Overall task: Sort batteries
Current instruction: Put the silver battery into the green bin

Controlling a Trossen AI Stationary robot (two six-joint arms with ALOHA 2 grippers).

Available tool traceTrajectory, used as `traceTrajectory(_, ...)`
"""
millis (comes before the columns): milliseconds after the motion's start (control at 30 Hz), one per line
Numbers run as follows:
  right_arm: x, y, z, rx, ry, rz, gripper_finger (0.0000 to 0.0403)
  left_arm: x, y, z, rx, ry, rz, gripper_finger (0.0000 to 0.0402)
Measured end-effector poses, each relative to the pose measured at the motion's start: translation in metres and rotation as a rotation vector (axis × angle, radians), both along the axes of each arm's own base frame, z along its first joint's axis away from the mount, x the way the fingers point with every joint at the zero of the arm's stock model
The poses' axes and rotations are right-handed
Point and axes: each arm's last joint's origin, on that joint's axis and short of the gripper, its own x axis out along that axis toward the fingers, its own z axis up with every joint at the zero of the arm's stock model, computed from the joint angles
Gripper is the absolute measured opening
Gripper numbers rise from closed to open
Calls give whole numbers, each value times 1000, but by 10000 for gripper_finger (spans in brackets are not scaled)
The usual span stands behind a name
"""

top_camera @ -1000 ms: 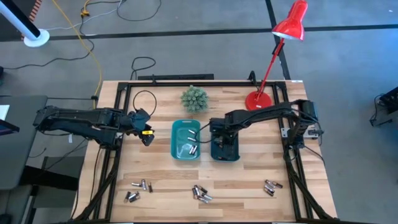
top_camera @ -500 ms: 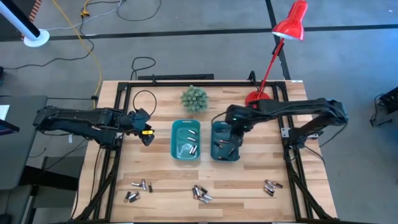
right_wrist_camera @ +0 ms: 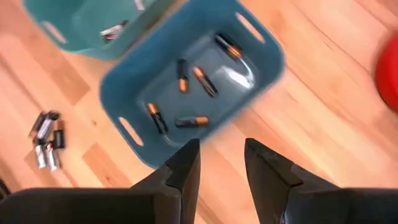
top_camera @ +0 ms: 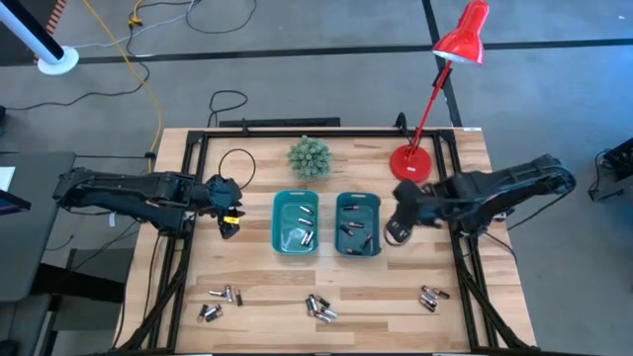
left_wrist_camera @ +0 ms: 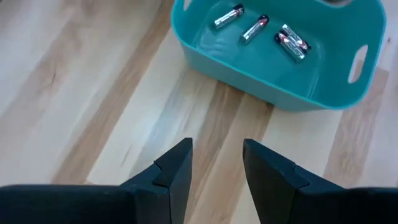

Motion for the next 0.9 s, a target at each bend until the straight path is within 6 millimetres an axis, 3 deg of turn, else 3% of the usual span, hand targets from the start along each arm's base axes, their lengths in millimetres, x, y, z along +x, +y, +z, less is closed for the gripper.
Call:
traceTrajectory(200,-22,28,-5,-20,17,-135,140,-1,0,-1,-74,-16,93,133)
traceTrajectory(500,-38,61,-63,73,4,-231,140,-7,-7,-5,-287,33,247,133)
traceTrajectory(700,-42,67,-95,97,-17,-200,140,-7,-21,-5,-385,10,302,132)
traceTrajectory(900,-50,71,-107,93,-22,-111,140,2,-47,-17,-493,84,434,132)
